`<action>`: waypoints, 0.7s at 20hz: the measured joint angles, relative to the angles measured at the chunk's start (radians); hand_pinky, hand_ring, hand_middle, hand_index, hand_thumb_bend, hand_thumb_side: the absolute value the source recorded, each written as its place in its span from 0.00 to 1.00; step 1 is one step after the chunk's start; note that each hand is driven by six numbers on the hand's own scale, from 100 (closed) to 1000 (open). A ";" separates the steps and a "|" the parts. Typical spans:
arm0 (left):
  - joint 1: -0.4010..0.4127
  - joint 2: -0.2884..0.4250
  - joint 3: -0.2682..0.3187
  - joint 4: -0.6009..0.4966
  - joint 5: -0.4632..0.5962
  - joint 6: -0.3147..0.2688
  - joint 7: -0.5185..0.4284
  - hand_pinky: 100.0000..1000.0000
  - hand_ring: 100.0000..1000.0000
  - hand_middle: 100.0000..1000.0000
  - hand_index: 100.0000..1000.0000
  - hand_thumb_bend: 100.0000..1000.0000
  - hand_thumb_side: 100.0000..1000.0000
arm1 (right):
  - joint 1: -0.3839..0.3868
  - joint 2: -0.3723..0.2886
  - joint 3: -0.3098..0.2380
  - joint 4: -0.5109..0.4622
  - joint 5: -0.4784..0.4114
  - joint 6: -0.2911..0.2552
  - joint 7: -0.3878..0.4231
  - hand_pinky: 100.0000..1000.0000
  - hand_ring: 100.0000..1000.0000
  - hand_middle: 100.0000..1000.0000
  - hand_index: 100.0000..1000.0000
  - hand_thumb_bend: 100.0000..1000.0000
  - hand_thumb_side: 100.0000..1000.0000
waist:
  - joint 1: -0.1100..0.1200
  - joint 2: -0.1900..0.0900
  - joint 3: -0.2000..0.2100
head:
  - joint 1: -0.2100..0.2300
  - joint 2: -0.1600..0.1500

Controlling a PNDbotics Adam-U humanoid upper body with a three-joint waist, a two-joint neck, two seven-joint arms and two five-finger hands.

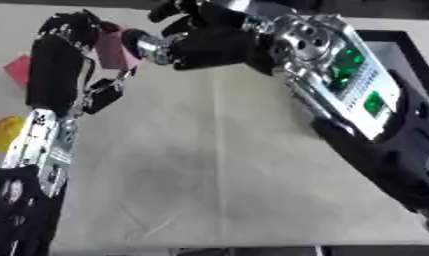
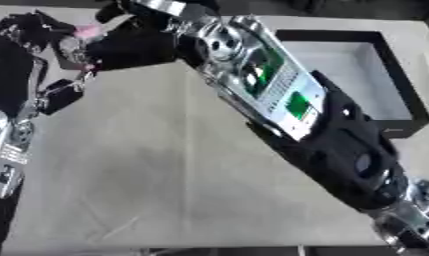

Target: Pick up the objects with one hand, pass them to the other hand, and then place them into the box on the other side of the table.

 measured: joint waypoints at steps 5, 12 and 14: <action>0.000 -0.014 -0.002 -0.001 -0.018 0.007 0.040 0.63 0.46 0.42 0.55 0.09 0.00 | 0.000 0.021 0.021 0.038 0.006 0.012 -0.021 0.88 0.92 0.91 1.00 0.19 0.40 | 0.000 0.000 0.008 | -0.012 0.000; 0.003 -0.023 -0.014 -0.015 -0.019 0.005 0.090 0.62 0.46 0.42 0.54 0.08 0.00 | -0.001 0.034 0.031 0.106 0.043 -0.010 -0.071 0.88 0.93 0.91 1.00 0.20 0.39 | 0.000 0.002 0.017 | -0.018 0.000; 0.006 -0.024 -0.019 -0.022 -0.019 0.002 0.101 0.62 0.45 0.41 0.54 0.07 0.00 | -0.001 0.040 0.034 0.126 0.049 -0.016 -0.082 0.88 0.93 0.91 1.00 0.20 0.39 | 0.000 0.004 0.018 | -0.021 0.000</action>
